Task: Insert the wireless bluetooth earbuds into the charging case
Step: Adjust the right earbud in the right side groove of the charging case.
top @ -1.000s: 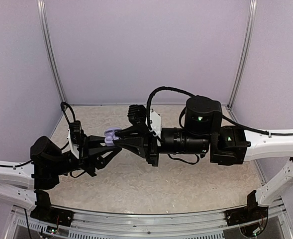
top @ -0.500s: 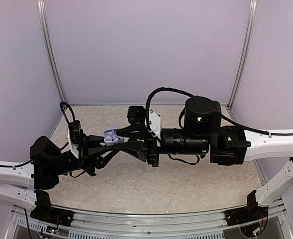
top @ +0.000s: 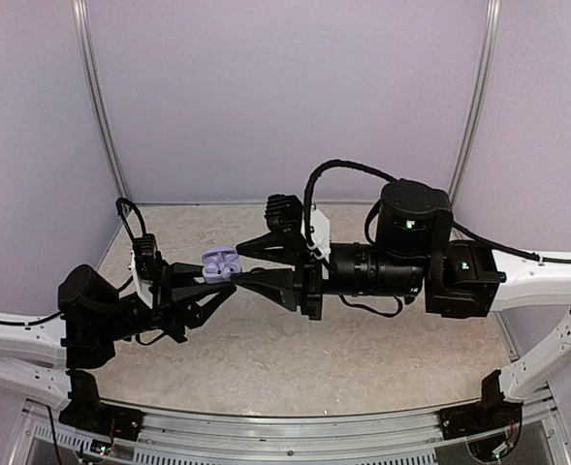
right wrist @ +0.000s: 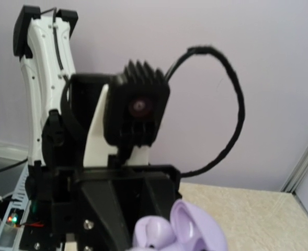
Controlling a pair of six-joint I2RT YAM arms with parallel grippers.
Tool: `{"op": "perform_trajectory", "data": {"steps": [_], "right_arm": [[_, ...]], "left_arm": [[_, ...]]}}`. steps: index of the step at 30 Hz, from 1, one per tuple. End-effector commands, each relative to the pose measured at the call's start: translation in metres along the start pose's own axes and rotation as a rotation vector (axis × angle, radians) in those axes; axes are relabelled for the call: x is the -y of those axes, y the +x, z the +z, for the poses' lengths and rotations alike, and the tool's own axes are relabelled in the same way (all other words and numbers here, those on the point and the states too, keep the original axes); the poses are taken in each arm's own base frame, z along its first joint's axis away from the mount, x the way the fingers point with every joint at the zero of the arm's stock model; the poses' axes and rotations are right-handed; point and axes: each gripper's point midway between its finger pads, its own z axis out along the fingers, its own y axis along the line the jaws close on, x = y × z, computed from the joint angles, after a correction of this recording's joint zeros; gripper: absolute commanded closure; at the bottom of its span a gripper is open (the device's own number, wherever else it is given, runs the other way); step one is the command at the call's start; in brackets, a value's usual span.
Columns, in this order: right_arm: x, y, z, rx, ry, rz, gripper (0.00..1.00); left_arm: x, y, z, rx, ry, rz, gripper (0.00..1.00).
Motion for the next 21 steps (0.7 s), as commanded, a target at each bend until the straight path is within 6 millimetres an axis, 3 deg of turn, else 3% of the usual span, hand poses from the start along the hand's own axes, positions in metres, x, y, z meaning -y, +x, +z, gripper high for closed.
{"op": "perform_trajectory", "data": {"steps": [1,12,15,18,21], "right_arm": [[-0.004,-0.012,-0.013,0.028,0.001,0.003,0.62],[0.012,-0.010,-0.011,0.001,0.088,0.038,0.57],[0.015,-0.009,-0.010,-0.005,0.102,0.047,0.38],[0.014,-0.007,-0.009,-0.009,0.100,0.053,0.28],[0.013,-0.004,-0.008,-0.015,0.097,0.057,0.11]], "left_arm": [[-0.001,-0.009,0.001,0.032,0.001,0.017,0.92],[0.000,-0.009,0.003,0.030,0.011,0.018,0.92],[0.000,-0.009,0.003,0.028,0.011,0.020,0.92],[0.000,-0.008,0.003,0.027,0.010,0.023,0.92],[0.000,-0.007,0.004,0.025,0.011,0.025,0.92]]}}
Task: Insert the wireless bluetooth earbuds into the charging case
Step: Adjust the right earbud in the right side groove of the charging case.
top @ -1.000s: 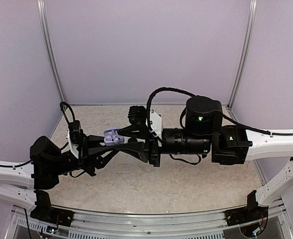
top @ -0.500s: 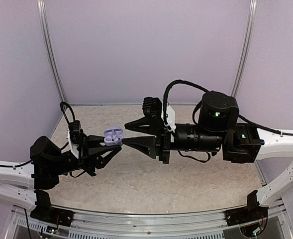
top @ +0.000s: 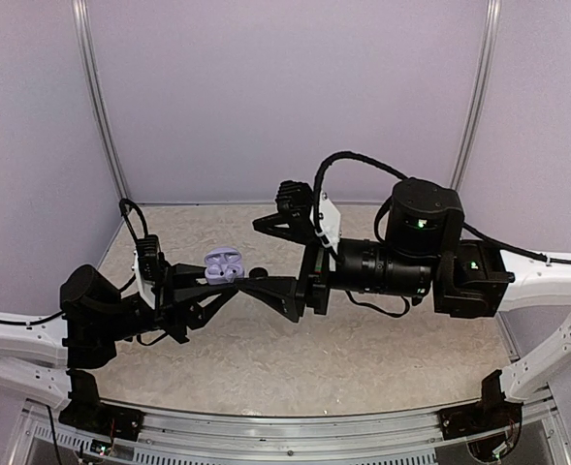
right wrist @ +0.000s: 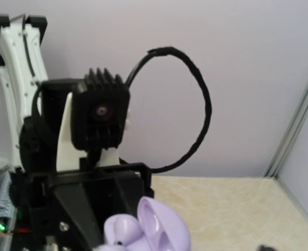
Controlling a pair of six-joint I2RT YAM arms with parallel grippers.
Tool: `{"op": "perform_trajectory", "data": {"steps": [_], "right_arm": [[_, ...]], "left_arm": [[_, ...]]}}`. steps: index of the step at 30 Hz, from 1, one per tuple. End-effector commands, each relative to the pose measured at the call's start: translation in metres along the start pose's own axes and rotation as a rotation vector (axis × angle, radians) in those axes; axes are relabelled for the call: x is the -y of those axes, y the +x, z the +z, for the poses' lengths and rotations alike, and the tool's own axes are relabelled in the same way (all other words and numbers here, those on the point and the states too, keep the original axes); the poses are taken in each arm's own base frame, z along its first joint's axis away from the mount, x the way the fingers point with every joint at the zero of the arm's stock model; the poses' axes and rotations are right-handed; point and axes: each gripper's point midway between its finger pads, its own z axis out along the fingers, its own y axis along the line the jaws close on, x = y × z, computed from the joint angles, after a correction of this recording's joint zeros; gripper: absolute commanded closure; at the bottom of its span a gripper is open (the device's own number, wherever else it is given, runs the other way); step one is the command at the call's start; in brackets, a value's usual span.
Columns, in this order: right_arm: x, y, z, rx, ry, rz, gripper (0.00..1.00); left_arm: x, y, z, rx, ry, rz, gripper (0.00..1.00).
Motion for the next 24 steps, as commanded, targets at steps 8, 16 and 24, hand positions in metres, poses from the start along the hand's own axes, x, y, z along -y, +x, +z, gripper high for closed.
{"op": "perform_trajectory", "data": {"steps": [8,16,24], "right_arm": [[0.003,0.009,0.012,-0.044,0.040,0.029,0.04],[0.009,0.013,0.015,-0.060,0.076,0.044,0.04],[0.012,0.018,0.012,-0.072,0.090,0.053,0.05]], "left_arm": [[0.001,-0.012,0.002,0.037,0.016,0.024,0.92],[0.002,-0.013,0.001,0.041,0.017,0.026,0.92],[0.002,-0.012,0.000,0.041,0.019,0.029,0.92]]}}
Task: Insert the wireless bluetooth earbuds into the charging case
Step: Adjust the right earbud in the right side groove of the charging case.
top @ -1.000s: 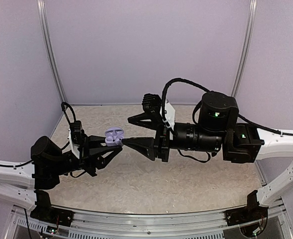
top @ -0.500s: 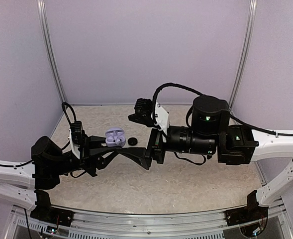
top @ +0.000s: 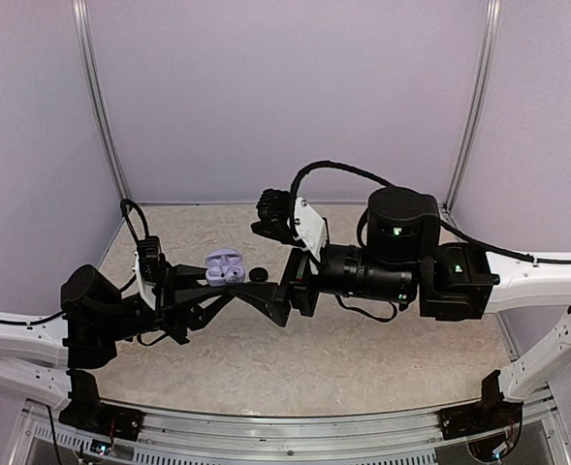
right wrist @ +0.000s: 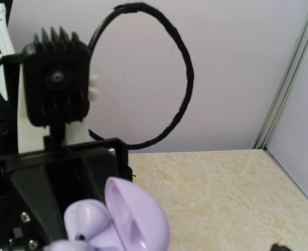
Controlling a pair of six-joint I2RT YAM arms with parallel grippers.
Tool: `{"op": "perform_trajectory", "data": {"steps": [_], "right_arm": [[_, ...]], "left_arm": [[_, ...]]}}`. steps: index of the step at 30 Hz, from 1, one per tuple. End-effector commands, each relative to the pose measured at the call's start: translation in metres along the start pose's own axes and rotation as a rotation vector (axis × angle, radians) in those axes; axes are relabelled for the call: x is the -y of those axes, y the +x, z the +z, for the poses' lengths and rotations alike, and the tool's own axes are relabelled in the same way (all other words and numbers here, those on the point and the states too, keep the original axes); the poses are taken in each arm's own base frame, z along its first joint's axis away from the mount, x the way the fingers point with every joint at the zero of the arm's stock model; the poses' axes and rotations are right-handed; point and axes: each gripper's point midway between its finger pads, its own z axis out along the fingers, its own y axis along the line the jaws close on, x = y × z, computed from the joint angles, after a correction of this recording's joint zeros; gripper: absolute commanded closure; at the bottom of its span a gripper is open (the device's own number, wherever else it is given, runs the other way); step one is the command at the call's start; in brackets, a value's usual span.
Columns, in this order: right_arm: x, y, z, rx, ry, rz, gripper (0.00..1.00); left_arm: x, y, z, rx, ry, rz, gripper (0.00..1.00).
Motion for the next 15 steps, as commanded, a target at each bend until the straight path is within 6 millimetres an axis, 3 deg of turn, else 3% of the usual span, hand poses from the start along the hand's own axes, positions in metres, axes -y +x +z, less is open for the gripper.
{"op": "perform_trajectory", "data": {"steps": [1,15], "right_arm": [[0.0025,-0.0058,-0.0022,0.004,0.017,0.018,0.05],[0.0115,-0.0048,-0.0075,0.004,0.053,0.030,0.05]], "left_arm": [[0.0006,-0.0134,-0.0002,0.043,0.008,0.028,0.92],[0.0004,-0.0123,-0.0006,0.039,0.008,0.028,0.92]]}}
